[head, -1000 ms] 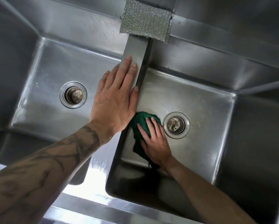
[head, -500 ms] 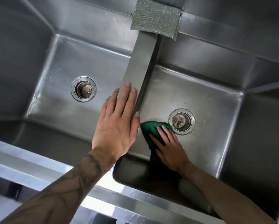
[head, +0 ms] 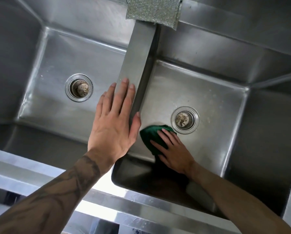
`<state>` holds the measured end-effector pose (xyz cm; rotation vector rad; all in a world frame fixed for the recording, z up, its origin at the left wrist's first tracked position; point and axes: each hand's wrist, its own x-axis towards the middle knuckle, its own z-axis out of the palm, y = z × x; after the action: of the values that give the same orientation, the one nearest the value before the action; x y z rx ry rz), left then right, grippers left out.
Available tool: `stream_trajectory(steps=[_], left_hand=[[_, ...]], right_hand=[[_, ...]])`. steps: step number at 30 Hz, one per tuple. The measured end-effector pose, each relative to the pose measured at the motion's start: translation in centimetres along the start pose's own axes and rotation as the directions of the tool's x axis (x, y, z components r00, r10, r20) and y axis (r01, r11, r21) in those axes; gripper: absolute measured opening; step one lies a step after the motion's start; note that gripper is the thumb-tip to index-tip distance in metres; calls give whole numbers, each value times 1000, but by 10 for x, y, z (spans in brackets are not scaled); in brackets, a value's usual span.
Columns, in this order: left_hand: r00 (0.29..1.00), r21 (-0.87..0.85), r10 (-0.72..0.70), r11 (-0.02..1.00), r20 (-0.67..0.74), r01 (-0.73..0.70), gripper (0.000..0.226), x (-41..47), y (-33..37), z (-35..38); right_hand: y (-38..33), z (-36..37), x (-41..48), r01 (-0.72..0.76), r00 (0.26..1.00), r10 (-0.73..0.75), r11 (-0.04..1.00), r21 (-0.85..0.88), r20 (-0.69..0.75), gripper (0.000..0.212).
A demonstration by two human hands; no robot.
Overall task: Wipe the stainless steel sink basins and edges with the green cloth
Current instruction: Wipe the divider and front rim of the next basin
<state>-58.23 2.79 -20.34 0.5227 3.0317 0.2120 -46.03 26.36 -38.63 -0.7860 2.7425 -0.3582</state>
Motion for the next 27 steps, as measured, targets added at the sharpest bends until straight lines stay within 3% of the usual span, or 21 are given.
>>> stream_trajectory(steps=[5,11,16,21,25,27], left_hand=[[1000,-21,6,1000,-19,-6,65,2,-3,3],[1000,-16,15,1000,-26,-15,67,1,-4,3],[998,30,38,999,-43,-37,68,0,-2,2],[981,68,189,980,-49,-185,65,-1,-1,0],[940,65,339,939,-16,-338,58,0,-2,0],[928,62,372,926,-10,-371,56,0,-1,0]], right_hand=[[-36,-5,71,-175,981,183,979,104,-69,61],[9,-2,-25,-58,998,60,996,-64,22,68],[18,-5,-38,-117,991,123,989,-95,59,69],[-3,-4,12,-190,982,191,982,-12,7,65],[23,-4,-41,-27,999,29,997,-69,33,65],[40,-4,-74,-14,998,21,991,-132,57,68]])
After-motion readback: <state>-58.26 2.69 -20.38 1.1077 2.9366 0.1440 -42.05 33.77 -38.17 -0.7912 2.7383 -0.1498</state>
